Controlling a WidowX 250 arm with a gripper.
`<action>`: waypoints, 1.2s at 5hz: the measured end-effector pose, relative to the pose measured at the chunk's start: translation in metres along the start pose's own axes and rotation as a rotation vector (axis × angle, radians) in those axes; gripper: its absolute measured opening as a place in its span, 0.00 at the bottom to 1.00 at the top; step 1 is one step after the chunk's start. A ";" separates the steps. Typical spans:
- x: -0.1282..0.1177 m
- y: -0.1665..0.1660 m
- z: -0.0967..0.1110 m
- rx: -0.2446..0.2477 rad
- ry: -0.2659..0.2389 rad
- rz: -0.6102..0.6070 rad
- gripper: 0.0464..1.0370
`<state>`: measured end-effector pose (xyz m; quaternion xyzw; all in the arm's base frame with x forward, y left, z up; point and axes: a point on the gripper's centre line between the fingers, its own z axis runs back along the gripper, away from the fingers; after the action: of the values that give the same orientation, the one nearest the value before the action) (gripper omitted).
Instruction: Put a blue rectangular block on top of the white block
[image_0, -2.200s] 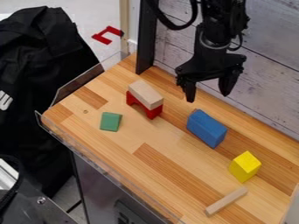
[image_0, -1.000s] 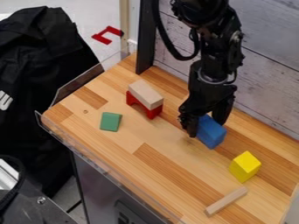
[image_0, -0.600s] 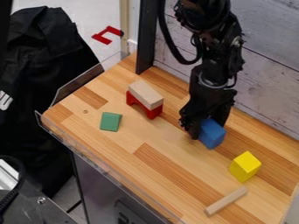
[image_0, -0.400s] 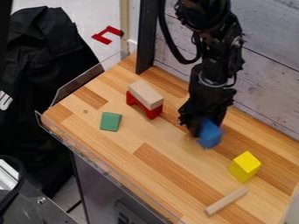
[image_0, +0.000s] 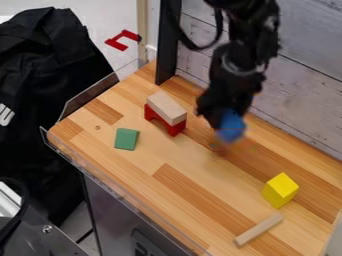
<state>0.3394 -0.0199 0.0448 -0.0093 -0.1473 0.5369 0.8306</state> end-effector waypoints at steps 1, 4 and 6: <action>0.028 0.002 0.027 -0.044 -0.076 0.021 0.52; 0.060 0.038 0.019 -0.015 -0.009 0.165 0.52; 0.060 0.046 0.006 0.012 0.030 0.189 0.52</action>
<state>0.3194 0.0523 0.0569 -0.0261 -0.1299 0.6136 0.7784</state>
